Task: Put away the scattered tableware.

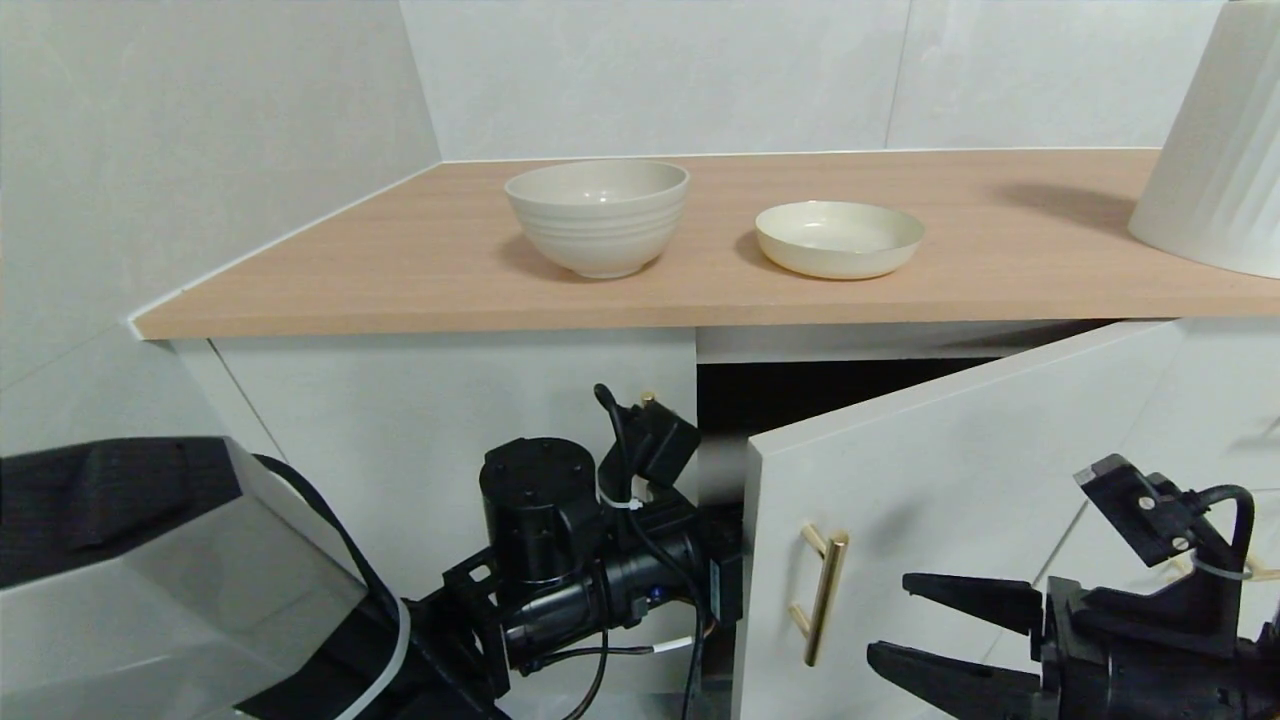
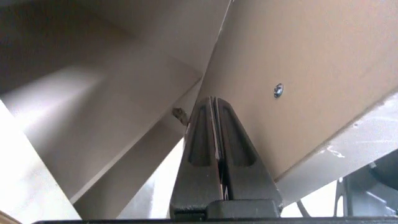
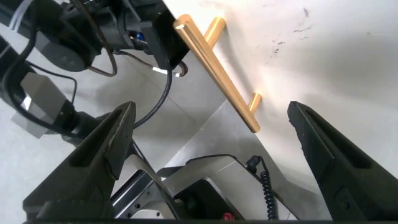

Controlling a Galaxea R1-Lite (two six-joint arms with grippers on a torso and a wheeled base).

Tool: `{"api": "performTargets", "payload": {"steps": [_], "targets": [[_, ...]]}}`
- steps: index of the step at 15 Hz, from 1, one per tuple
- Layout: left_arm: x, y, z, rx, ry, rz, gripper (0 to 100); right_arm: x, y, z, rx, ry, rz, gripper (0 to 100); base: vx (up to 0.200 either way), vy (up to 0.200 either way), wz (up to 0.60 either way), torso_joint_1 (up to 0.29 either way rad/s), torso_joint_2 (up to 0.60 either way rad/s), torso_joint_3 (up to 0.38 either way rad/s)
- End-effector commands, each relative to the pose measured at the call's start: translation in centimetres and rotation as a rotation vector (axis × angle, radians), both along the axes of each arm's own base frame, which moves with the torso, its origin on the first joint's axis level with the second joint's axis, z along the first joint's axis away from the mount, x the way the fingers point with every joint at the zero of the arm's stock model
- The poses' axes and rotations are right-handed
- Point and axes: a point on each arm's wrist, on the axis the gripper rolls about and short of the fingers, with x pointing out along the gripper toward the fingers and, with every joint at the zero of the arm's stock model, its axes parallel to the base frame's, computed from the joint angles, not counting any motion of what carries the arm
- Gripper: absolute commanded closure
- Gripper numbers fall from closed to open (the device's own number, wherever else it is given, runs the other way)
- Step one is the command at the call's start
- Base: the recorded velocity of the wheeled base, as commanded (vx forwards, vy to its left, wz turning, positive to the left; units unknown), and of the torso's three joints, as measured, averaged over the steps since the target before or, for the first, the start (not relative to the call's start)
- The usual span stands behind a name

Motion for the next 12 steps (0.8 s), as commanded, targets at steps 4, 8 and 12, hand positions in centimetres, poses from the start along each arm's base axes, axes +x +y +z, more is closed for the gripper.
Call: {"api": "performTargets", "payload": {"steps": [4, 8, 12], "targets": [[-0.6, -0.1, 0.8, -0.009, -0.006, 0.0, 100, -0.8, -0.5, 0.3, 0.014, -0.017, 0.007, 0, -0.1, 0.0, 0.0, -0.001, 0.0, 0.0], [-0.4, -0.4, 1.1, 0.012, 0.013, -0.005, 100, -0.9, -0.4, 0.2, 0.013, -0.016, 0.013, 0, -0.2, 0.0, 0.0, 0.001, 0.0, 0.002], [0.1, -1.1, 1.1, 0.028, 0.029, -0.006, 100, -0.9, -0.5, 0.3, 0.016, -0.019, 0.012, 0, -0.05, 0.0, 0.0, 0.003, 0.0, -0.001]]}}
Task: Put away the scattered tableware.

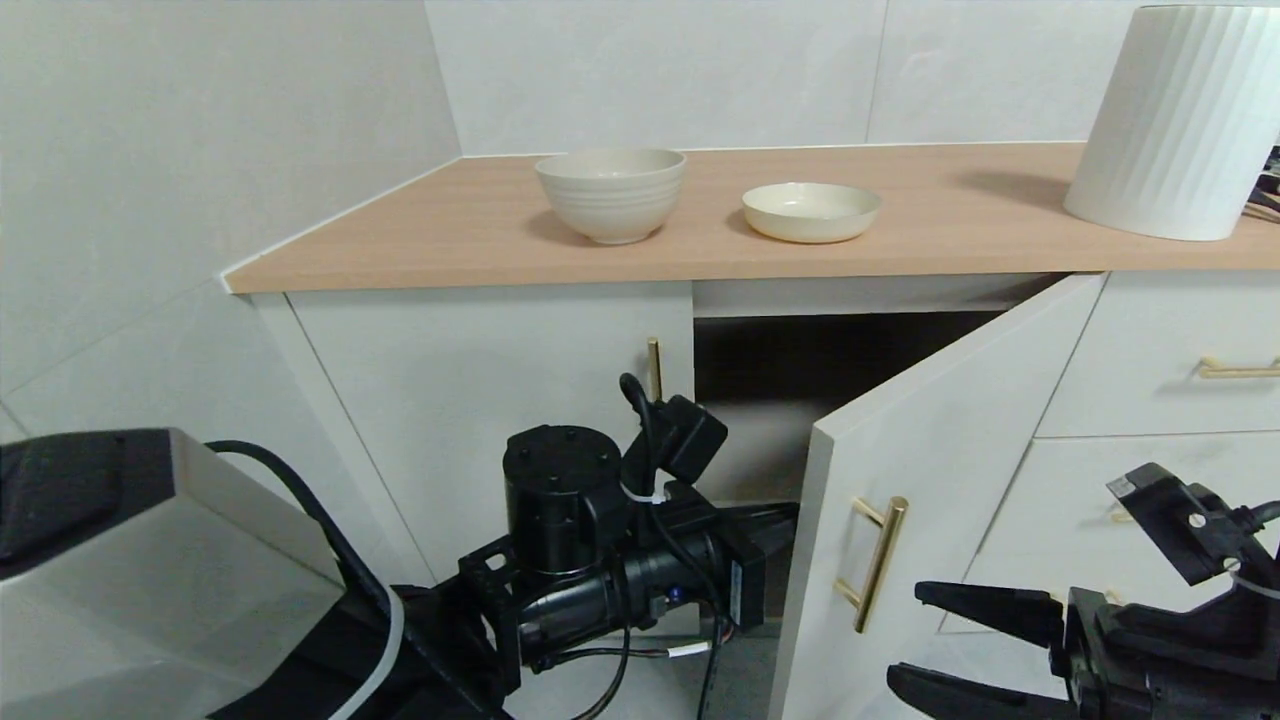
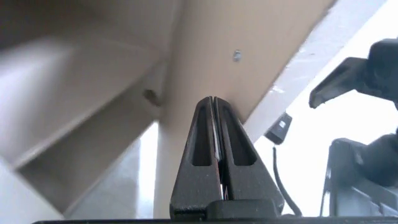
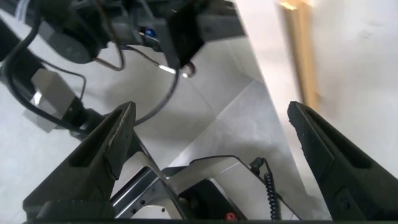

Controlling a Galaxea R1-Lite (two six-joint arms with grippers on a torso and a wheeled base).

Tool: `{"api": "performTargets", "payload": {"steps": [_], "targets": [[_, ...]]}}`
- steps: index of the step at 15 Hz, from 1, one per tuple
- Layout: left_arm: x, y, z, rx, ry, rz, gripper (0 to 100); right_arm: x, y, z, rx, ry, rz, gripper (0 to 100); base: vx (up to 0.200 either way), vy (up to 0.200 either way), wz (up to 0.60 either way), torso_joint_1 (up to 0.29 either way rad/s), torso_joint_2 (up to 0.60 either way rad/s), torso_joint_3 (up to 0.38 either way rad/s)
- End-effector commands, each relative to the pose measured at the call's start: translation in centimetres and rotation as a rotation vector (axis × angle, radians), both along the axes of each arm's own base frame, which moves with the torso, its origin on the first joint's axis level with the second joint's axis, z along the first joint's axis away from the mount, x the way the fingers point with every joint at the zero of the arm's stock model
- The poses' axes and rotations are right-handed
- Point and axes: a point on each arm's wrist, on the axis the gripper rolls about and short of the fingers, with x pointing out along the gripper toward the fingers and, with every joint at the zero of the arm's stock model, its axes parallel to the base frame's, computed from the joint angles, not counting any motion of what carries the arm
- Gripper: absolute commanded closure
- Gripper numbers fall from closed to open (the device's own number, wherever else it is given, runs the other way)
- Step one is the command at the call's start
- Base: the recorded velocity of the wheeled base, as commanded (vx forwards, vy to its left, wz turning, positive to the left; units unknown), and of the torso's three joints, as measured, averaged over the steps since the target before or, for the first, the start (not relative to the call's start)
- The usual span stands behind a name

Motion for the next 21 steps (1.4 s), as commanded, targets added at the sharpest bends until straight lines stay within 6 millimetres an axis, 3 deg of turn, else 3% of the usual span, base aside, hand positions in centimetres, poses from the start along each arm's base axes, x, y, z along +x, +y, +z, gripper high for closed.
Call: {"api": "performTargets", "payload": {"steps": [1, 8, 11, 16, 19, 21], "targets": [[0.3, -0.2, 0.2, -0.004, -0.005, 0.006, 100, 0.0, 0.0, 0.1, 0.005, -0.006, -0.002, 0, 0.0, 0.0, 0.0, 0.0, 0.0, 0.0], [1.2, -1.1, 0.6, 0.008, 0.009, 0.008, 100, -0.4, -0.3, 1.0, 0.036, -0.043, -0.004, 0, 0.0, 0.0, 0.0, 0.0, 0.0, 0.0], [2.2, -2.1, 0.8, 0.017, 0.018, 0.008, 100, -0.4, -0.4, 1.2, 0.041, -0.049, -0.005, 0, -0.2, 0.0, 0.0, 0.012, 0.01, -0.002], [3.0, -2.9, 0.7, 0.024, 0.022, 0.021, 100, -0.6, -0.6, 2.1, 0.068, -0.082, -0.015, 0, 0.0, 0.0, 0.0, 0.0, 0.0, 0.0], [2.7, -3.3, 0.6, 0.027, 0.023, 0.012, 100, -0.9, -0.8, 3.4, 0.11, -0.132, -0.013, 0, 0.0, 0.0, 0.0, 0.0, 0.0, 0.0], [2.0, -4.0, 0.8, 0.02, 0.015, -0.011, 100, -1.1, -1.0, 5.4, 0.158, -0.189, -0.012, 0, 0.0, 0.0, 0.0, 0.0, 0.0, 0.0]]}}
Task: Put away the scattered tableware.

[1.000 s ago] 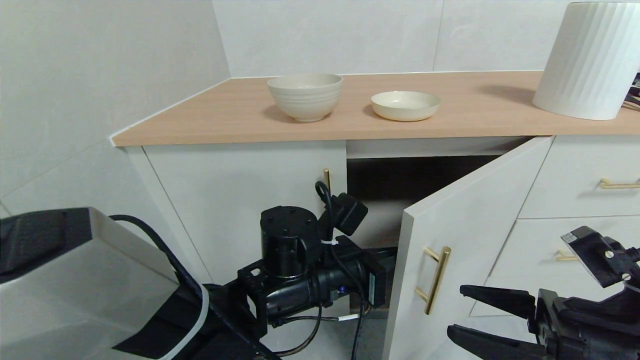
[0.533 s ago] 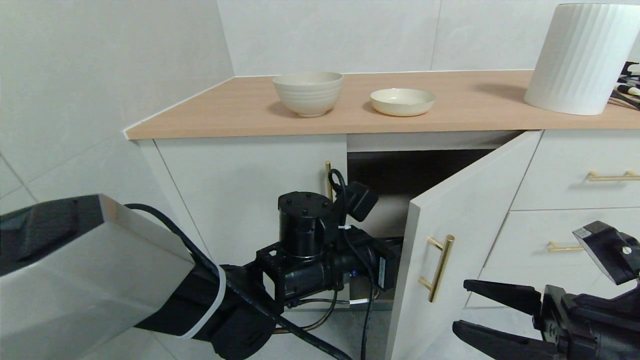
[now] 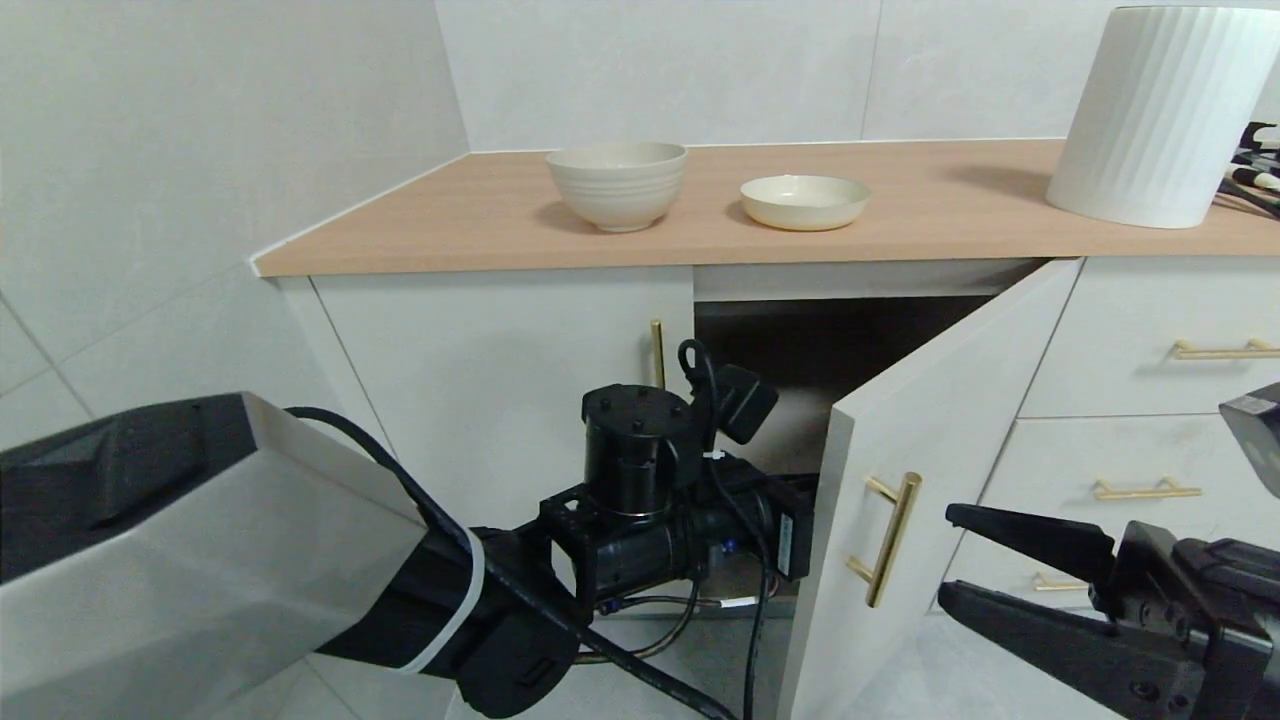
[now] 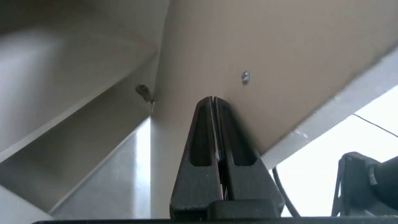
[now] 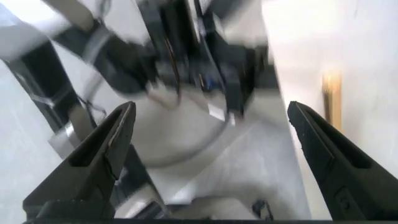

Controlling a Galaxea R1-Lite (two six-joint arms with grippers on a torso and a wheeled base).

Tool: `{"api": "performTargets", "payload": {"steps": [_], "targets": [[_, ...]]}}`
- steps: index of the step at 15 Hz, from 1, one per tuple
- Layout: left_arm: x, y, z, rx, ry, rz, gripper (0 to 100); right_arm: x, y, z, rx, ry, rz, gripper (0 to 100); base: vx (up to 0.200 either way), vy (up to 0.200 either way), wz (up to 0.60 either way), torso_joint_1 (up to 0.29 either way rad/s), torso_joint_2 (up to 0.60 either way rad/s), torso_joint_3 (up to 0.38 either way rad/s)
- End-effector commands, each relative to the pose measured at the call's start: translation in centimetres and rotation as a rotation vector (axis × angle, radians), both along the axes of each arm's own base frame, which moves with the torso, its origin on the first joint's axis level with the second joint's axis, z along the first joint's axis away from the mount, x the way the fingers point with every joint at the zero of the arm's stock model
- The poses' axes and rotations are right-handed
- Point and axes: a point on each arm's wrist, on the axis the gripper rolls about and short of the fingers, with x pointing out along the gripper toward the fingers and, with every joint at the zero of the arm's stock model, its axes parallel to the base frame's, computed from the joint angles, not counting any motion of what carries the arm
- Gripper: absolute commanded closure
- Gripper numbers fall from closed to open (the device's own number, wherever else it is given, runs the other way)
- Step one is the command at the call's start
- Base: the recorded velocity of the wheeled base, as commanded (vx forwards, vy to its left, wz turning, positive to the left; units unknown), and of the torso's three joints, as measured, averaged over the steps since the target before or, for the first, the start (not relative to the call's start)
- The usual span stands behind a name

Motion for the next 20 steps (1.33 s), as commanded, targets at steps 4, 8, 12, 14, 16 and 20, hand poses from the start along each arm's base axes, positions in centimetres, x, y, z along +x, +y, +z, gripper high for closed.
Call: {"api": "performTargets", "payload": {"steps": [4, 8, 12, 14, 16, 20], "targets": [[-2.7, -3.5, 0.1, -0.014, -0.019, -0.077, 100, -2.3, -1.8, 5.1, 0.072, -0.093, 0.012, 0, 0.0, 0.0, 0.0, 0.0, 0.0, 0.0], [-8.0, -9.1, 0.4, -0.054, -0.048, -0.219, 100, -5.3, -4.1, 8.7, 0.122, -0.159, 0.012, 0, 0.0, 0.0, 0.0, 0.0, 0.0, 0.0], [-5.8, -6.9, 2.1, -0.098, -0.042, -0.062, 100, -4.3, -3.4, 8.0, 0.042, -0.067, 0.006, 0, 0.0, 0.0, 0.0, 0.0, 0.0, 0.0], [-4.3, -4.0, 3.5, -0.116, -0.037, 0.008, 100, -3.2, -2.6, 7.3, 0.008, -0.024, 0.0, 0, 0.0, 0.0, 0.0, 0.0, 0.0, 0.0], [-2.9, -0.7, 4.9, -0.127, -0.05, 0.084, 100, -2.2, -1.9, 6.8, -0.02, 0.011, -0.015, 0, 0.0, 0.0, 0.0, 0.0, 0.0, 0.0], [-2.0, 6.7, 6.2, -0.104, -0.06, 0.244, 100, 2.4, 1.1, 4.8, -0.119, 0.132, -0.037, 0, 0.0, 0.0, 0.0, 0.0, 0.0, 0.0]]}}
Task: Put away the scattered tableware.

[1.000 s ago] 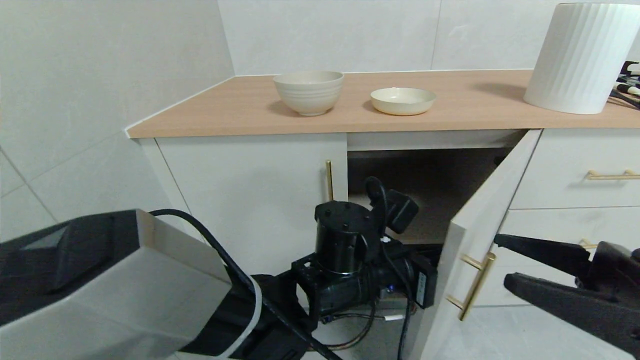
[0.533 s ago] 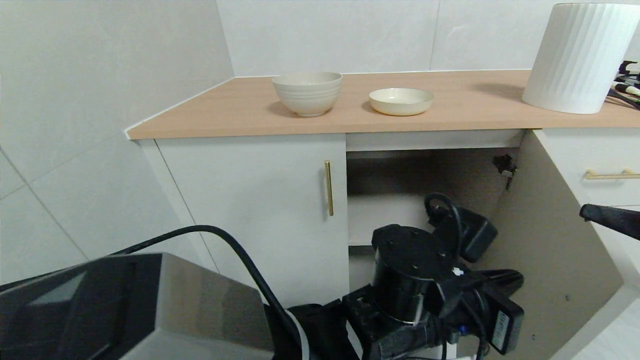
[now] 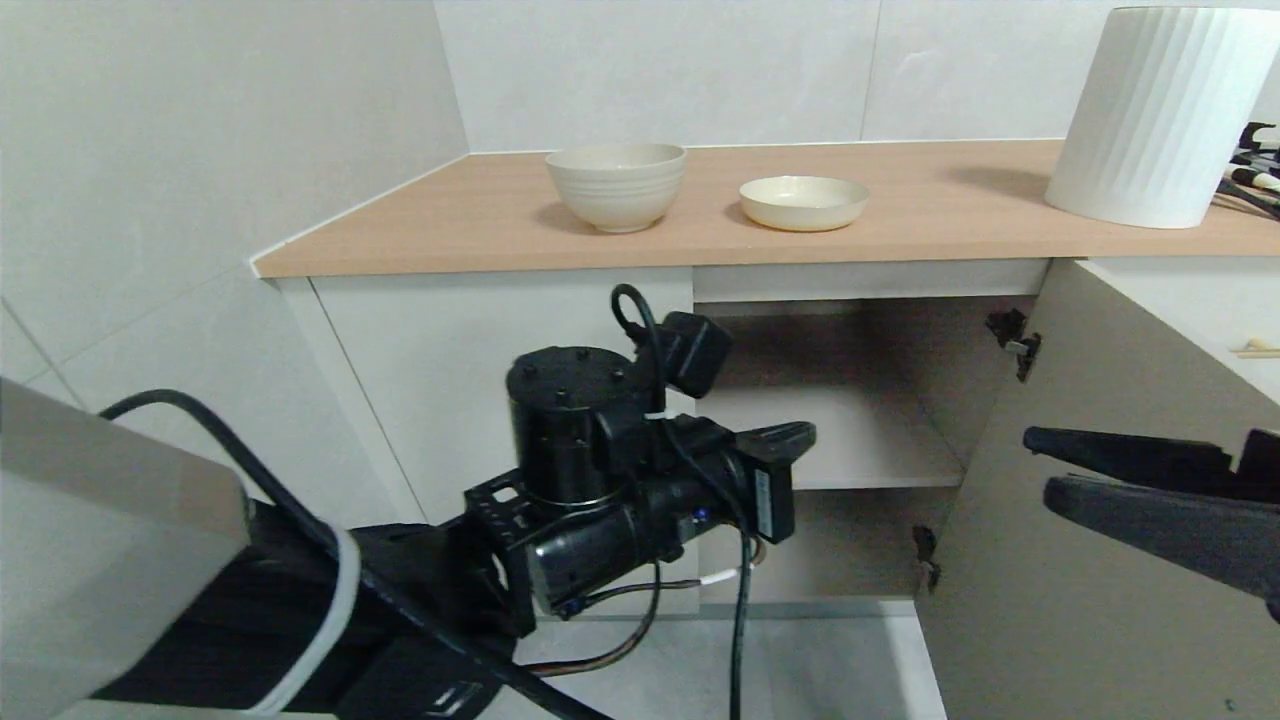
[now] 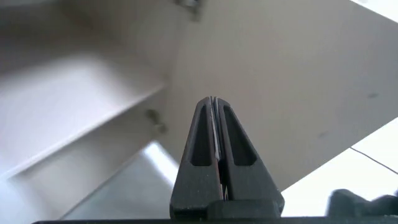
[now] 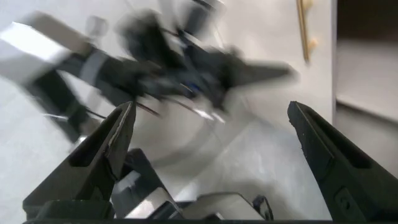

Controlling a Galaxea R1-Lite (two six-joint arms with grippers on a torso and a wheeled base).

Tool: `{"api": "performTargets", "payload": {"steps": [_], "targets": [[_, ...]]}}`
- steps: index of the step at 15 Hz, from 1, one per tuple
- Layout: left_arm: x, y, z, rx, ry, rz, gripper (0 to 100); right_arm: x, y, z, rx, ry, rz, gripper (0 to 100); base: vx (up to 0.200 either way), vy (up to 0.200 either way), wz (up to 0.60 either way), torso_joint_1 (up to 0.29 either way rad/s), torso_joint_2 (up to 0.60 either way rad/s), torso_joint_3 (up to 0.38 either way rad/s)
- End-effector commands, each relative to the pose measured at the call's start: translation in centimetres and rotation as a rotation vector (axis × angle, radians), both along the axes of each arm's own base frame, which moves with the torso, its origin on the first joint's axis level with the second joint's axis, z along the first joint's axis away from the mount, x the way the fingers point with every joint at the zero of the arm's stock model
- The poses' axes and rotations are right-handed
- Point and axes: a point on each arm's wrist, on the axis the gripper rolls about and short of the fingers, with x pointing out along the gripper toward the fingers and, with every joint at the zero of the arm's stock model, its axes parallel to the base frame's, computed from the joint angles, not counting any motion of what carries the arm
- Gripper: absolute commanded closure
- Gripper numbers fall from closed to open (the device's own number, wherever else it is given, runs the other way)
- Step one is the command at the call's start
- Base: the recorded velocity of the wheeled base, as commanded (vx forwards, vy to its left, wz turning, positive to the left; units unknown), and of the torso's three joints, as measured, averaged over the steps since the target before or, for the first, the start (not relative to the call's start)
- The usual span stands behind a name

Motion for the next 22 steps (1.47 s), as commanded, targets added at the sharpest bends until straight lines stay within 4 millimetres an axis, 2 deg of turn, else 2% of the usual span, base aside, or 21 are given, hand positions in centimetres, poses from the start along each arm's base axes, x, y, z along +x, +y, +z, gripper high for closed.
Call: {"api": "performTargets", "payload": {"steps": [1, 3, 4, 6, 8, 12, 13, 16, 22], "targets": [[-0.3, 5.7, 2.0, -0.009, -0.031, 0.117, 100, 4.4, 3.2, -2.1, -0.11, 0.092, -0.011, 0, 0.0, 0.0, 0.0, 0.0, 0.0, 0.0], [-0.8, 8.7, 2.2, 0.01, -0.025, 0.185, 100, 6.4, 4.5, -3.5, -0.191, 0.101, -0.059, 0, 0.0, 0.0, 0.0, 0.0, 0.0, 0.0], [-1.4, 11.3, 2.1, 0.037, 0.005, 0.252, 100, 7.8, 5.2, -4.4, -0.254, 0.098, -0.146, 0, 0.0, 0.0, 0.0, 0.0, 0.0, 0.0], [-2.5, 13.5, 2.0, 0.065, 0.039, 0.305, 100, 9.7, 5.6, -4.6, -0.265, 0.109, -0.195, 0, 0.0, 0.0, 0.0, 0.0, 0.0, 0.0], [-3.2, 15.1, 2.5, 0.071, 0.051, 0.347, 100, 10.5, 6.1, -4.5, -0.265, 0.109, -0.203, 0, 0.0, 0.0, 0.0, 0.0, 0.0, 0.0], [-3.5, 16.9, 4.1, 0.083, 0.048, 0.41, 100, 10.7, 5.8, -4.4, -0.264, 0.108, -0.231, 0, 0.0, 0.0, 0.0, 0.0, 0.0, 0.0], [-3.4, 17.3, 4.2, 0.087, 0.055, 0.424, 0, 10.6, 5.5, -4.0, -0.255, 0.096, -0.244, 0, 0.0, 0.0, 0.0, 0.0, 0.0, 0.0], [-3.4, 17.7, 5.1, 0.066, 0.031, 0.443, 0, 9.9, 5.0, -3.0, -0.23, 0.067, -0.251, 0, 0.0, 0.0, 0.0, 0.0, 0.0, 0.0], [-4.0, 18.1, 6.7, 0.036, -0.028, 0.502, 0, 9.4, 4.6, -2.2, -0.215, 0.048, -0.258, 0, 0.0, 0.0, 0.0, 0.0, 0.0, 0.0]]}}
